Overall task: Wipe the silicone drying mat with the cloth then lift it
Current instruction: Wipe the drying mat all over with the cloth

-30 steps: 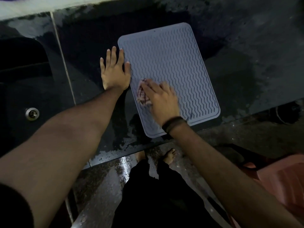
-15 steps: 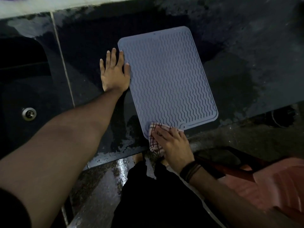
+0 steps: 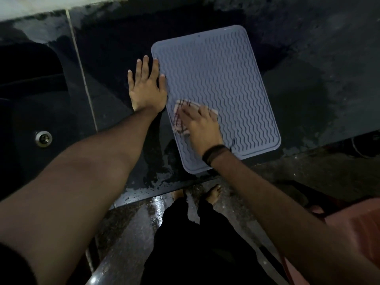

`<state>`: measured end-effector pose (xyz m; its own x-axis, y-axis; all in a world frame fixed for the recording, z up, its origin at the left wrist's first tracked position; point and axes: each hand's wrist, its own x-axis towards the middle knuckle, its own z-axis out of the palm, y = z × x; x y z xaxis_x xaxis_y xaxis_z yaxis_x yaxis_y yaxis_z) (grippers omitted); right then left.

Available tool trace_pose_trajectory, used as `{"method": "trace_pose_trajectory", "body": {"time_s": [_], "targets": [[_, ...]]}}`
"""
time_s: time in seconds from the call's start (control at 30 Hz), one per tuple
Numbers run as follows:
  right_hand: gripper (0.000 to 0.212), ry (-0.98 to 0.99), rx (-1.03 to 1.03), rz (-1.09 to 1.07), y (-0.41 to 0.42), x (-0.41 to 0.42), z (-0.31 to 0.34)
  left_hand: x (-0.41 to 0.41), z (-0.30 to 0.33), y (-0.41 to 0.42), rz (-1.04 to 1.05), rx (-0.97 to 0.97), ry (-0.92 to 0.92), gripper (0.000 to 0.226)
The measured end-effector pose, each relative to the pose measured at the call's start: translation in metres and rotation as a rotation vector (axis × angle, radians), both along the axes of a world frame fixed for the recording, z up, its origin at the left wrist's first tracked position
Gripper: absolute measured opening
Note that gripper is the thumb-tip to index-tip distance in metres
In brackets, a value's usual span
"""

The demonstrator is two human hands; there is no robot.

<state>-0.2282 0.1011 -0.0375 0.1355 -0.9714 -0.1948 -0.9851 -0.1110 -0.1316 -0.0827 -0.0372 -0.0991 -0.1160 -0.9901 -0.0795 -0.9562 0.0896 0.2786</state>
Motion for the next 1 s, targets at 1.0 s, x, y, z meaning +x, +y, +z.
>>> {"method": "trace_pose_trajectory", "body": {"time_s": [1.0], "targets": [[0.065,-0.044,0.109,0.040,0.095,-0.022,0.016,-0.001,-0.002,-0.002,0.006,-0.015,0.073,0.056]]}}
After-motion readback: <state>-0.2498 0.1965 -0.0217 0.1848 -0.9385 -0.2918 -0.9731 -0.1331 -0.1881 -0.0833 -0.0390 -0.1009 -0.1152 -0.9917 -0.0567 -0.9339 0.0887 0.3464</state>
